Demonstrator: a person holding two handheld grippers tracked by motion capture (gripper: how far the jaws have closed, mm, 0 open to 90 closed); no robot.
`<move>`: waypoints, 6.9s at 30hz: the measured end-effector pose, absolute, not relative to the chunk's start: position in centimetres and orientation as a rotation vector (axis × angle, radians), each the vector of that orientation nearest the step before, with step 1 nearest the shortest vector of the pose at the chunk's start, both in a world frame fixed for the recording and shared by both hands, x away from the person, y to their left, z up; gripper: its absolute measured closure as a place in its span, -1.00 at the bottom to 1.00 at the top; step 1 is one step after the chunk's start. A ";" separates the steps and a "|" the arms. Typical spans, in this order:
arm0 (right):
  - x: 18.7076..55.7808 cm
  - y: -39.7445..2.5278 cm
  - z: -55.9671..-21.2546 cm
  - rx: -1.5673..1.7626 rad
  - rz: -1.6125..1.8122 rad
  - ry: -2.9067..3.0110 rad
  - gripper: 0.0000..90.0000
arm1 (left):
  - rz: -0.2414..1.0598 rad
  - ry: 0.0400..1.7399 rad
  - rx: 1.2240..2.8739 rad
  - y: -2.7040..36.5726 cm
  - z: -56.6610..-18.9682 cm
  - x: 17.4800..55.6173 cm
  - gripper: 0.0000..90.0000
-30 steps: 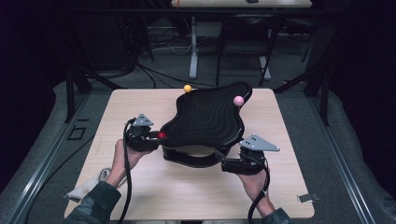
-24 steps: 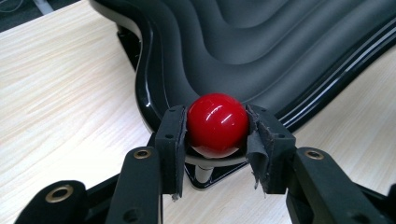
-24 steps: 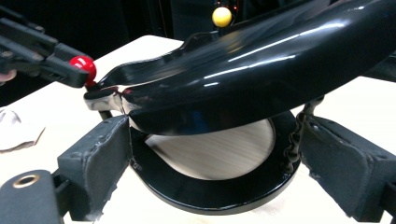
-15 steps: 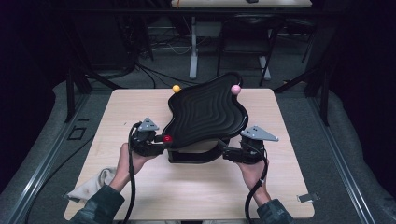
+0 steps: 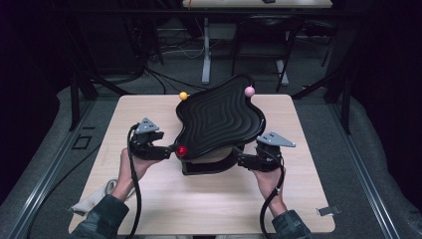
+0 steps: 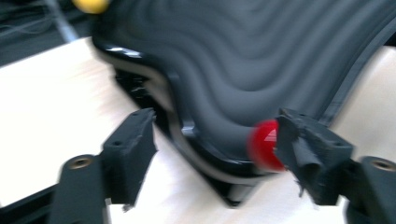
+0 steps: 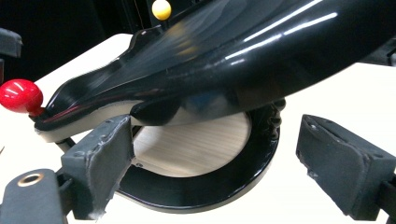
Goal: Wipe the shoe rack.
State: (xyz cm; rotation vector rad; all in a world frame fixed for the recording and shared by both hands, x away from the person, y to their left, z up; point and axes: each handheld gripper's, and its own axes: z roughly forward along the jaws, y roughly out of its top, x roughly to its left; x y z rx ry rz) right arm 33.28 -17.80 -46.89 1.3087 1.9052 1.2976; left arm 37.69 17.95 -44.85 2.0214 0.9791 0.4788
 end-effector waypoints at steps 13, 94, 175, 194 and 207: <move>33.8 -18.4 -46.9 1.340 1.279 1.896 -0.74 | 0.466 1.026 2.102 16.7 -48.2 39.2 -0.73; 30.3 -13.5 -47.0 1.112 1.187 2.190 0.33 | 0.562 1.217 1.918 16.4 -48.1 40.7 -0.66; 36.4 -19.8 -46.9 1.230 1.089 2.177 0.33 | 0.517 1.083 2.114 16.3 -47.1 37.6 0.34; 33.6 -21.0 -46.7 1.281 1.073 2.099 -0.75 | 0.473 1.121 2.070 18.3 -46.8 35.6 -0.67; 30.3 -24.0 -48.4 1.332 1.024 2.042 -1.00 | 0.416 1.215 2.054 21.2 -49.3 32.4 -0.93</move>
